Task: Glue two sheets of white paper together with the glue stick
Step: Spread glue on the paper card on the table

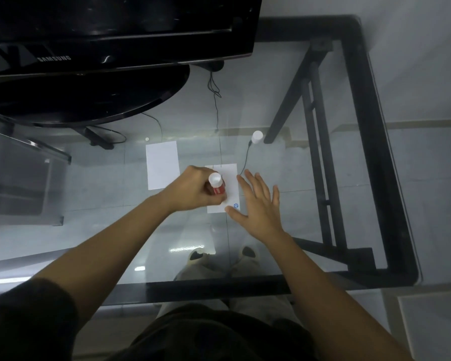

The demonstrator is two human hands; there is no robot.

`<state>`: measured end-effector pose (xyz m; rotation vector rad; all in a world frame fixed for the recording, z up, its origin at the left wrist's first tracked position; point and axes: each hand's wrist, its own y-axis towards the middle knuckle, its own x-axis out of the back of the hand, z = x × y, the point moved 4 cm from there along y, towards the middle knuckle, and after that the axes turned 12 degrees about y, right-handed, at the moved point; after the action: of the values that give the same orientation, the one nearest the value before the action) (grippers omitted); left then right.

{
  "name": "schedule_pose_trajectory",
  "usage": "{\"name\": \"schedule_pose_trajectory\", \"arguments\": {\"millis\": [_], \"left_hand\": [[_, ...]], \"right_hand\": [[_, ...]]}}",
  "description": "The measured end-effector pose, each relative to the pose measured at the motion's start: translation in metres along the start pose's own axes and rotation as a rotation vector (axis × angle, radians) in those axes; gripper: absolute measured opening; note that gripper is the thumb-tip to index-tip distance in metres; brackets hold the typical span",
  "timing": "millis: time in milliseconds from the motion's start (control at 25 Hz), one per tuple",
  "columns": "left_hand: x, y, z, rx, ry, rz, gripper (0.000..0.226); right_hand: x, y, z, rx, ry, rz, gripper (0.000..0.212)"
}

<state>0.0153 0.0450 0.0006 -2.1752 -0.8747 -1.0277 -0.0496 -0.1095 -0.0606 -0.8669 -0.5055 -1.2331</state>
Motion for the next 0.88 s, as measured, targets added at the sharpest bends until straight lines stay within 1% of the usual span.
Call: {"name": "schedule_pose_trajectory", "arguments": {"millis": [120, 200, 320, 440, 520, 600, 760, 840, 880], "left_hand": [[0.021, 0.027, 0.015, 0.086, 0.021, -0.068, 0.024], [0.034, 0.038, 0.023, 0.147, 0.046, -0.133, 0.021], [0.024, 0.035, 0.009, 0.083, 0.009, -0.115, 0.017], [0.004, 0.008, -0.006, -0.003, -0.024, -0.018, 0.02], [-0.001, 0.006, -0.009, -0.022, 0.0, 0.027, 0.022], [0.006, 0.019, -0.003, -0.007, 0.024, 0.016, 0.024], [0.029, 0.047, 0.017, 0.117, 0.038, -0.09, 0.02], [0.026, 0.044, 0.015, 0.109, 0.014, -0.112, 0.017], [0.021, 0.038, 0.009, 0.076, 0.01, -0.087, 0.018]], "right_hand": [[0.0, 0.002, 0.003, 0.008, 0.031, 0.001, 0.078], [-0.002, 0.003, 0.005, 0.003, 0.03, 0.005, 0.081], [-0.002, -0.001, -0.006, -0.065, 0.0, -0.016, 0.089], [-0.003, -0.005, -0.008, -0.12, -0.077, -0.028, 0.096], [-0.003, -0.003, -0.009, -0.135, -0.076, -0.023, 0.099], [-0.003, -0.001, -0.006, -0.123, -0.05, -0.009, 0.099], [-0.005, -0.001, -0.005, -0.119, -0.022, 0.001, 0.1], [-0.006, -0.002, -0.006, -0.124, -0.026, 0.004, 0.1], [-0.006, -0.002, -0.007, -0.123, -0.035, 0.002, 0.1]]}}
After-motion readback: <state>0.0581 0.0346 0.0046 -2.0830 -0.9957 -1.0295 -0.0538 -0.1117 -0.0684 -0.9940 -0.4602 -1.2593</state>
